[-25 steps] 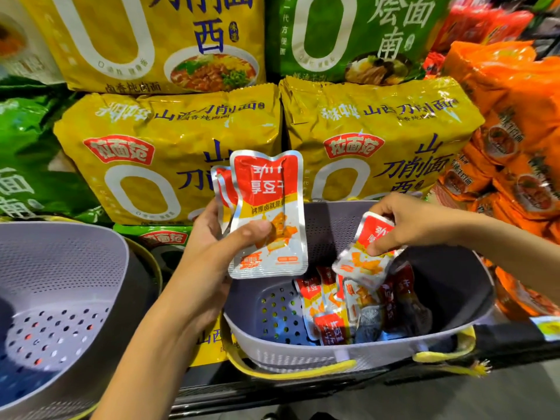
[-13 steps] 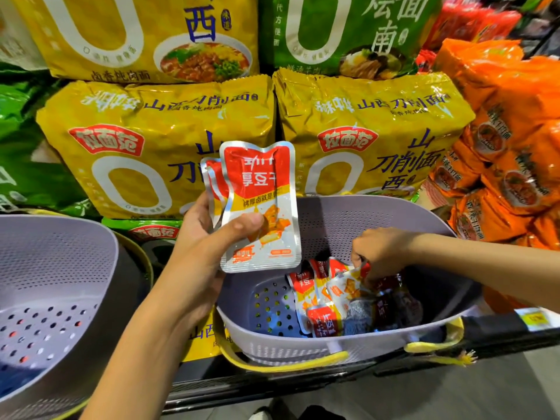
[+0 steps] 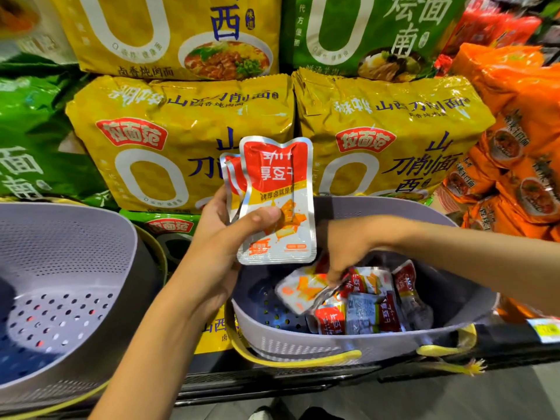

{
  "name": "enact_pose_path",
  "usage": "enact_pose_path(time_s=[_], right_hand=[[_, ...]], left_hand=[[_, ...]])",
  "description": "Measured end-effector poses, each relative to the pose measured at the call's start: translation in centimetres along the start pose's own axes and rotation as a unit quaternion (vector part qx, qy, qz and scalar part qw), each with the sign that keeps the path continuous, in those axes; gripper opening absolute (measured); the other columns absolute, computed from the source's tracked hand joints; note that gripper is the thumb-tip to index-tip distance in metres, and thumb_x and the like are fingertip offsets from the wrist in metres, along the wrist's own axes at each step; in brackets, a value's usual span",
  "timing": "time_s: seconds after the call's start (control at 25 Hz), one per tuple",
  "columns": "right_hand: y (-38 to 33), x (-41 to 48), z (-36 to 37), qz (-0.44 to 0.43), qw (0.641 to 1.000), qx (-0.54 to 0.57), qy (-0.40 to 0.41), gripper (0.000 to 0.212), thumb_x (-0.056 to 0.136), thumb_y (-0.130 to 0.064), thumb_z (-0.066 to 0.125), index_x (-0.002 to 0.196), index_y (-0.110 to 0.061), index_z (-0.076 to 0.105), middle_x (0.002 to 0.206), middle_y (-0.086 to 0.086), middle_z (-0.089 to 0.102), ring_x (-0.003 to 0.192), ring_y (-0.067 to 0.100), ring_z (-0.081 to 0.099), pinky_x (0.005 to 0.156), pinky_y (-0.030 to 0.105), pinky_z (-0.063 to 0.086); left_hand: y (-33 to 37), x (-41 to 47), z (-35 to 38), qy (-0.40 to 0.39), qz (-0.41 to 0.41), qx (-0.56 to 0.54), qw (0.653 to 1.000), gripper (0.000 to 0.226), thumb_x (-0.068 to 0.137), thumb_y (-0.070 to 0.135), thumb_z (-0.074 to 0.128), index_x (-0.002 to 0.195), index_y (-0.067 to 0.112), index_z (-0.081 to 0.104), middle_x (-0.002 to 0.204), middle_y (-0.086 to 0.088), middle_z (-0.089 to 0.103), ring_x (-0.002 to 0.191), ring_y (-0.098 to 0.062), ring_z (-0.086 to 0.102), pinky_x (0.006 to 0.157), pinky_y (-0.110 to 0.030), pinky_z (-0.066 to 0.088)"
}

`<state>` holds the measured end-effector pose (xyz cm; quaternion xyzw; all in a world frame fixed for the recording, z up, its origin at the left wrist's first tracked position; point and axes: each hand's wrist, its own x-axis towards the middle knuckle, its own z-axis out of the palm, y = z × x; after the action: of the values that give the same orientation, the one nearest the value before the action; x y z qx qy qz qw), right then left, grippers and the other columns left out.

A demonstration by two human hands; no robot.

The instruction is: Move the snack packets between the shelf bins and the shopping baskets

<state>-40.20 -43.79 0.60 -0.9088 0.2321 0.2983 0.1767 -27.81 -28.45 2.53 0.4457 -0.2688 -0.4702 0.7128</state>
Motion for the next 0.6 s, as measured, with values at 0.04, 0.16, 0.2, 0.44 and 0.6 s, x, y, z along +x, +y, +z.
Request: enact_pose_path(time_s=[0.04, 0.16, 0.2, 0.44, 0.6], right_hand=[[-0.6, 0.9, 1.0, -0.002, 0.999, 0.033, -0.005, 0.041, 0.075, -0.018, 0.075, 0.114, -0.014, 0.065, 0.1, 0.002, 0.064, 0.09, 0.017, 0.061, 0.077, 0.025, 0.05], [-1.5, 2.1, 2.8, -0.029, 0.979, 0.2, -0.012, 0.022, 0.076, 0.006, 0.066, 0.092, 0.02, 0.06, 0.081, 0.029, 0.052, 0.074, 0.031, 0.051, 0.067, 0.033, 0.04], [-1.8, 2.1, 2.9, -0.048, 0.972, 0.229, -0.021, 0.021, 0.074, 0.012, 0.064, 0.089, 0.025, 0.057, 0.083, 0.037, 0.051, 0.073, 0.037, 0.05, 0.067, 0.036, 0.038], [-2.4, 1.2, 1.9, -0.015, 0.997, 0.073, 0.018, 0.034, 0.091, -0.011, 0.058, 0.114, 0.013, 0.057, 0.114, 0.027, 0.06, 0.089, 0.035, 0.053, 0.077, 0.039, 0.045], [-0.4, 0.1, 0.9, -0.023, 0.985, -0.167, 0.038, 0.055, 0.08, -0.039, 0.069, 0.127, -0.017, 0.052, 0.128, 0.005, 0.054, 0.115, 0.026, 0.052, 0.091, 0.031, 0.045]], left_hand=[[0.0, 0.0, -0.1, 0.002, -0.001, 0.001, 1.0, 0.045, 0.061, 0.009, 0.064, 0.105, 0.014, 0.056, 0.08, 0.0, 0.074, 0.07, -0.014, 0.071, 0.056, -0.023, 0.054], [0.0, 0.0, -0.1, 0.002, -0.004, 0.003, 1.0, 0.048, 0.061, 0.01, 0.065, 0.108, 0.013, 0.055, 0.083, -0.001, 0.074, 0.072, -0.015, 0.071, 0.057, -0.024, 0.055], [0.0, 0.0, -0.1, 0.0, -0.003, 0.003, 1.0, 0.049, 0.062, 0.009, 0.065, 0.109, 0.012, 0.055, 0.084, -0.001, 0.074, 0.072, -0.015, 0.071, 0.057, -0.024, 0.055], [-0.2, 0.1, -0.4, -0.001, 0.005, 0.005, 1.0, 0.047, 0.063, 0.008, 0.064, 0.109, 0.013, 0.055, 0.087, -0.001, 0.074, 0.075, -0.015, 0.071, 0.06, -0.024, 0.055], [-0.3, 0.1, -0.6, -0.008, 0.009, -0.01, 1.0, 0.053, 0.061, 0.006, 0.067, 0.112, 0.01, 0.054, 0.086, -0.002, 0.074, 0.073, -0.015, 0.071, 0.059, -0.024, 0.055]])
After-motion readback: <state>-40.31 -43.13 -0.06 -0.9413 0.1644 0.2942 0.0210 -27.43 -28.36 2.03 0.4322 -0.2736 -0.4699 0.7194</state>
